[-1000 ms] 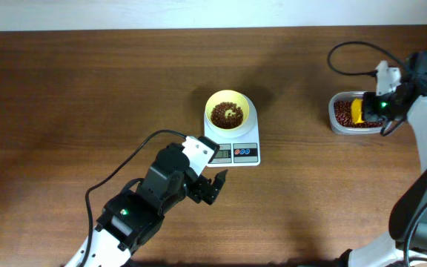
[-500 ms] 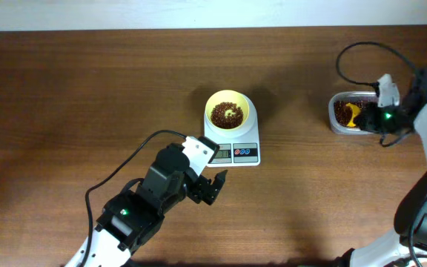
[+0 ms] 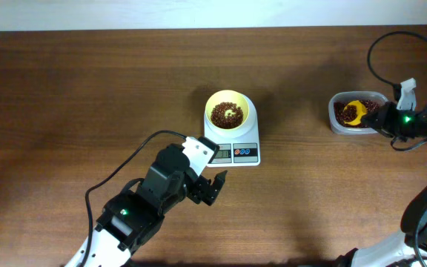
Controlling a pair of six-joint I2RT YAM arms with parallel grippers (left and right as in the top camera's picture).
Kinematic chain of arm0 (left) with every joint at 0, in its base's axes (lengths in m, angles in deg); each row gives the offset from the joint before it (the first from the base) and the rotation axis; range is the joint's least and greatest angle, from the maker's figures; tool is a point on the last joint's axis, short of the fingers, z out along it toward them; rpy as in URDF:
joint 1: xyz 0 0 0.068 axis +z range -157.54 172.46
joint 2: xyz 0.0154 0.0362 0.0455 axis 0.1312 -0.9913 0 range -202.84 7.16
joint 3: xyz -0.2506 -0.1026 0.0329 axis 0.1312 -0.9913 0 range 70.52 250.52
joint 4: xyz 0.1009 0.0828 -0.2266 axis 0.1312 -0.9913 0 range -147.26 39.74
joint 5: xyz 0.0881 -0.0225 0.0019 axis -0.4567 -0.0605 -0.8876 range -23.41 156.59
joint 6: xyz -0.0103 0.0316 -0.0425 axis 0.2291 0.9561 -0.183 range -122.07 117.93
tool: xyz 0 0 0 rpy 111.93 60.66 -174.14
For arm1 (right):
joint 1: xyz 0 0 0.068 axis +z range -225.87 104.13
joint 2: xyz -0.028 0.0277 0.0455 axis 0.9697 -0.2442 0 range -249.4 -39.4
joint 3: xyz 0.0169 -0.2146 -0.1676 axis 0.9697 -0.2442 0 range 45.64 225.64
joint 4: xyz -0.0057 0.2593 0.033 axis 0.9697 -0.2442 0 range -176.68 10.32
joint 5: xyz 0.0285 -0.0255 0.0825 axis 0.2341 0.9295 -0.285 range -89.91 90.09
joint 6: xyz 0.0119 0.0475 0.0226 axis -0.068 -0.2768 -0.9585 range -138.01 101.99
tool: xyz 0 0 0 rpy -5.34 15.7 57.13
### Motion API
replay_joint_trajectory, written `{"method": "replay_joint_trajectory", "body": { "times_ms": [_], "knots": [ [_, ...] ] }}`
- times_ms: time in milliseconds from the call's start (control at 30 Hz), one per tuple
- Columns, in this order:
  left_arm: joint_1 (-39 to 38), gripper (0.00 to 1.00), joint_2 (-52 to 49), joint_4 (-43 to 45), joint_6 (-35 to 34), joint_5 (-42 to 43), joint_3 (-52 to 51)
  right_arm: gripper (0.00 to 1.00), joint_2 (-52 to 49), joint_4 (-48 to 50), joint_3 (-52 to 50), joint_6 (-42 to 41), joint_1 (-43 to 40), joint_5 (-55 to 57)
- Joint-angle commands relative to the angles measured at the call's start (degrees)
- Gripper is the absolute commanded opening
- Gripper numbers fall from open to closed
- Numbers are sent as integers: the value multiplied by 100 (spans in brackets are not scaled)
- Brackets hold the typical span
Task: Scoop item into bowl and weigh 50g on scale
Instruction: 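Move the scoop back to the bean tub and scoop more beans, then carry the filled scoop with the right gripper over the bowl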
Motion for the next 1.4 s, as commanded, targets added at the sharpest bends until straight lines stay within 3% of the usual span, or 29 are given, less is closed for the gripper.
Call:
{"method": "replay_joint_trajectory", "body": {
  "times_ms": [0,267,567,833,1367],
  "knots": [
    [20,99,2,-9,107,63,-15,4,-66,15,-44,-74,-219,-337],
    [20,99,2,-11,107,63,-15,4,-66,-79,-44,-72,-909,-1672],
    [20,99,2,-11,109,63,-15,4,-66,-389,-44,81,-940,-3884],
    [20,99,2,-11,107,63,-15,4,-66,-623,-44,105,-927,-4572],
    [20,99,2,-26,107,63,-15,4,-66,-245,-44,-7,1550,-4505]
  ]
}}
